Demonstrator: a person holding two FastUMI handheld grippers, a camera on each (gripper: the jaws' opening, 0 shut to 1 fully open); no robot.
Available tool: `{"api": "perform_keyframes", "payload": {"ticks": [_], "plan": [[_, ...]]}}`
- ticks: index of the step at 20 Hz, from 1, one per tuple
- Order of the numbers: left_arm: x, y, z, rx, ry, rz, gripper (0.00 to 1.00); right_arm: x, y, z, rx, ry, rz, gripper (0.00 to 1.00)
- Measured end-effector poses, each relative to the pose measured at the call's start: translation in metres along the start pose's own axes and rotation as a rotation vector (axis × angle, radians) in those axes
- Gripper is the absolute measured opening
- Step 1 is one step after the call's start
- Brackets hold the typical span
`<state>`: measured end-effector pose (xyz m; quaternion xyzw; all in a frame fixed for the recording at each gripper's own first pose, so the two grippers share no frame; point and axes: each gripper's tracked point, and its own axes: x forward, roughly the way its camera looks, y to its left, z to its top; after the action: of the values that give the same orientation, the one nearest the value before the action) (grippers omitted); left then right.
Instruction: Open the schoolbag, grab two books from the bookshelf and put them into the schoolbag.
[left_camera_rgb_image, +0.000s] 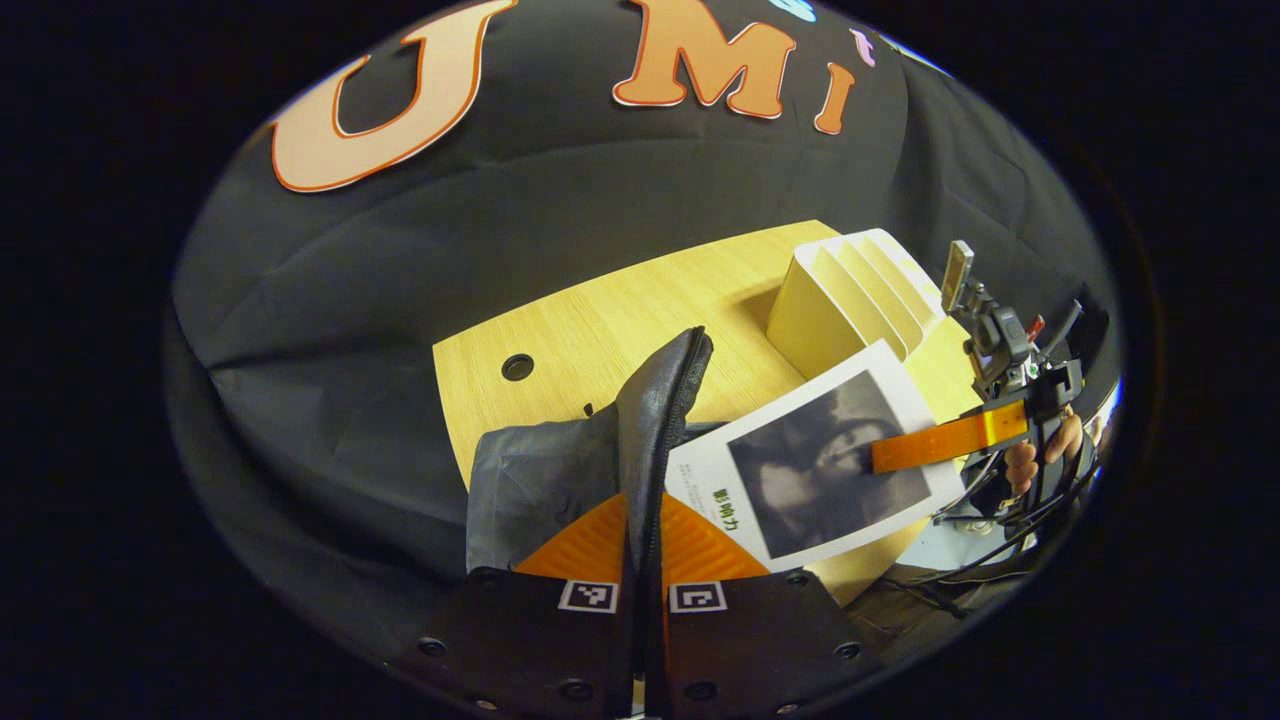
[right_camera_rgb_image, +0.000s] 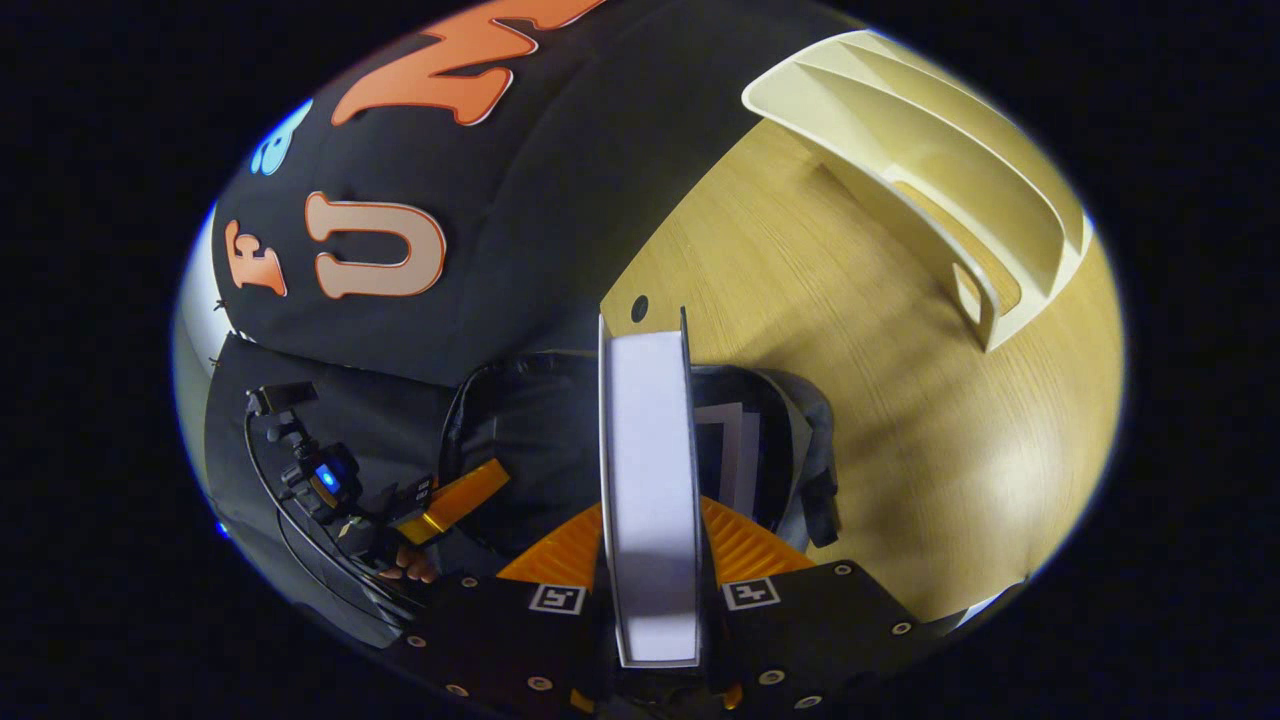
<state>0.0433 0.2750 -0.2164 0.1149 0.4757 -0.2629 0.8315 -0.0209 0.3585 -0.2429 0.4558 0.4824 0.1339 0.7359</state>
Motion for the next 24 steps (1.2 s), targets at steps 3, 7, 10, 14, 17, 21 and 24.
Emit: {"api": "perform_keyframes", "payload": {"ticks": [3,7,10,14,17,21,24], "plan": [[-0.003,-0.003,0.002,0.009,-0.003,-0.007,0.05,0.019,0.003,-0.002,0.004,0.009,0.011,0.35],[-0.004,-0.004,0.004,0.007,-0.013,-0.013,0.05,0.045,0.007,-0.005,0.027,0.009,0.033,0.35],[-0.006,-0.006,0.005,0.003,-0.020,-0.027,0.05,0.060,0.010,-0.011,0.042,0.015,0.048,0.35],[-0.007,-0.011,0.005,0.001,-0.040,-0.048,0.05,0.098,0.021,-0.022,0.074,0.022,0.074,0.35],[-0.009,-0.019,0.006,-0.010,-0.052,-0.066,0.05,0.115,0.020,-0.026,0.091,0.019,0.073,0.35],[-0.007,-0.029,0.005,-0.054,-0.069,-0.108,0.05,0.138,0.019,-0.031,0.107,0.041,0.065,0.35],[-0.005,-0.026,0.003,-0.078,-0.082,-0.107,0.07,0.132,0.020,-0.029,0.087,0.038,0.034,0.36]]}}
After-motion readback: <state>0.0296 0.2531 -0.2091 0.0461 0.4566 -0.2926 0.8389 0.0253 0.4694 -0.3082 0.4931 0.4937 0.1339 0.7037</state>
